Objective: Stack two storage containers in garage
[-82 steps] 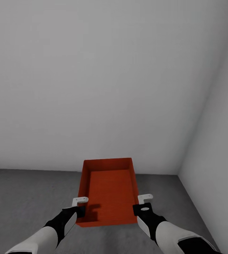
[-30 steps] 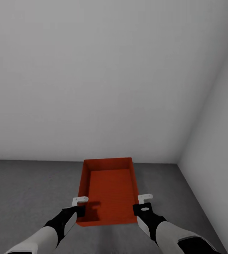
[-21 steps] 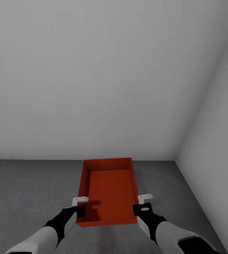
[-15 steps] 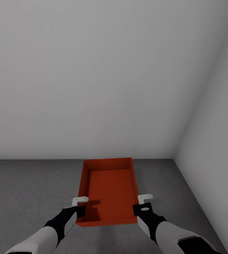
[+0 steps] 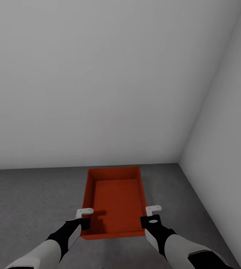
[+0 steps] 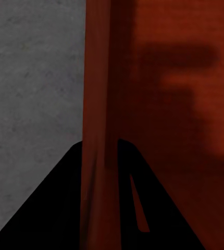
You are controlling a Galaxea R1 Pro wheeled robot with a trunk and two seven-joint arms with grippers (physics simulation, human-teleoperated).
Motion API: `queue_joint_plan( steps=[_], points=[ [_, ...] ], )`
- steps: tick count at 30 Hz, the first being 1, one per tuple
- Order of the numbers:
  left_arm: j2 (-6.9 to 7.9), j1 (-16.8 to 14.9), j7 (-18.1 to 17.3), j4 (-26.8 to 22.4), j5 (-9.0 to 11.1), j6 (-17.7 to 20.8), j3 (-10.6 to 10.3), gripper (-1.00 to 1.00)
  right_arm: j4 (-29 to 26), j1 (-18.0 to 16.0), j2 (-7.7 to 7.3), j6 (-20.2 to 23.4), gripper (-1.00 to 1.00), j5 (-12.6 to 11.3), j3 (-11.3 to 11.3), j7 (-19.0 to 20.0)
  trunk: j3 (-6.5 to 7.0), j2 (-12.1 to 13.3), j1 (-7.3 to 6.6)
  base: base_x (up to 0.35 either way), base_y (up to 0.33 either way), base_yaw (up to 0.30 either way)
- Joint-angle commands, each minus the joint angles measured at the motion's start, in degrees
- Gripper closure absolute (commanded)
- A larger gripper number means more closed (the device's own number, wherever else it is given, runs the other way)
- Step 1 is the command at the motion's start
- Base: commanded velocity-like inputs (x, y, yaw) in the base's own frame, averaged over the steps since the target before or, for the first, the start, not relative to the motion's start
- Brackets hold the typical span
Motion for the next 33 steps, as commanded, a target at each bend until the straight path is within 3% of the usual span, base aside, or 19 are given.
queue_joint_plan(
  steps=[1, 8, 33],
  points=[
    [2.41, -0.03, 0.54, -0.53, -0.08, -1.48, 0.47, 1.0, 0.23, -0.01, 0.01, 0.14, 1.0, -0.41, -0.31, -0.91, -0.27, -0.45, 0.22, 0.0, 0.0, -0.024],
    [2.41, -0.03, 0.55, -0.53, -0.08, -1.48, 0.49, 1.0, 0.25, -0.01, 0.01, 0.39, 1.0, -0.41, -0.32, -0.87, -1.68, -3.25, 1.76, 0.0, 0.0, 0.021],
    [2.41, -0.03, 0.55, -0.47, -0.07, -1.48, 0.48, 1.0, 0.26, -0.01, 0.01, 0.49, 1.0, -0.39, -0.27, -0.81, -7.97, -13.28, 7.25, 0.0, 0.0, 0.155]
  ],
)
